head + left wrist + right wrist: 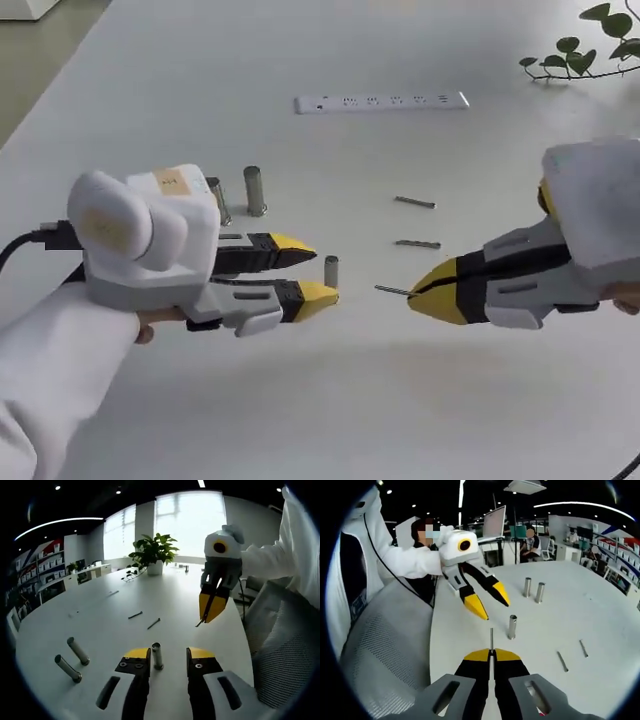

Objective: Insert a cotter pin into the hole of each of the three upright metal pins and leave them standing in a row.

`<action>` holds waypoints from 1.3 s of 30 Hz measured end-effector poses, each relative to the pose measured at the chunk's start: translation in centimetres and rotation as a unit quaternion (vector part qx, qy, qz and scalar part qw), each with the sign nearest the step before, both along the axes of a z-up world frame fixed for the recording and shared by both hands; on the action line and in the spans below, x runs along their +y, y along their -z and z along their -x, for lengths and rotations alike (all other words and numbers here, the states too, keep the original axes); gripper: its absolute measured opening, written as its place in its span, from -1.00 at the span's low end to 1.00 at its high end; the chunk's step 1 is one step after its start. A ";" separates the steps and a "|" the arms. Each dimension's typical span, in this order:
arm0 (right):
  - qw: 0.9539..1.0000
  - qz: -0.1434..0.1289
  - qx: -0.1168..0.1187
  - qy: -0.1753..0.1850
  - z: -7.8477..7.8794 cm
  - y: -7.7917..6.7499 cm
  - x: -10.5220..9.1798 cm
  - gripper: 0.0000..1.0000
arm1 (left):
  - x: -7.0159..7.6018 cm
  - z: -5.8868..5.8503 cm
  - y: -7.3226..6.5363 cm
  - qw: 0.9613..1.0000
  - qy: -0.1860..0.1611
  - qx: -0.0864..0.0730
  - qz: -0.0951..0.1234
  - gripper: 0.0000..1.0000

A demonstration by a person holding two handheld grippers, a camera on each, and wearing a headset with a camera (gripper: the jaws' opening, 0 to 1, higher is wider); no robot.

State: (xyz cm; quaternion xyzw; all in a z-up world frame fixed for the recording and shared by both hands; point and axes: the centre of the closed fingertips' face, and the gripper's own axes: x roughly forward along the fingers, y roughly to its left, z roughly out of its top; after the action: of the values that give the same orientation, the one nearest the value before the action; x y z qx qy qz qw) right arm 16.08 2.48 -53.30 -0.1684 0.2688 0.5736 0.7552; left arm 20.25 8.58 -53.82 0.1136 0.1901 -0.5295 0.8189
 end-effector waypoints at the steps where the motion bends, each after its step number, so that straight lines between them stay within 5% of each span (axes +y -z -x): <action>1: 1.000 0.003 -0.001 0.002 -0.3 0.1 0.0 -1.00 | -0.1 -0.2 0.2 1.000 0.000 0.002 -0.001 -0.47; 8: 0.999 0.032 -0.002 -0.001 -1.8 1.1 -0.2 -1.00 | -1.0 -1.6 1.4 1.000 -0.009 -0.013 -0.020 -0.52; 16: 0.999 0.051 -0.003 -0.014 -2.8 1.9 0.3 -1.00 | -1.5 -2.2 3.0 1.000 -0.014 0.008 -0.014 -0.55; 20: 0.998 0.056 -0.003 -0.024 -3.2 2.0 0.4 -1.00 | -1.7 -2.0 3.8 0.999 -0.008 0.029 -0.014 -0.81; 39: 0.995 0.080 -0.018 -0.062 -4.8 2.7 2.1 -1.00 | -1.9 -2.6 4.1 0.999 -0.014 0.029 0.000 -0.85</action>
State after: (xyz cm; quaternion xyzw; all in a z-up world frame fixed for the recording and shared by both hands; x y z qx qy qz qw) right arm 20.91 4.59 -56.03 -0.2550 0.2895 0.5931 0.7067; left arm 22.80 6.70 -57.88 0.0954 0.2149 -0.5213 0.8203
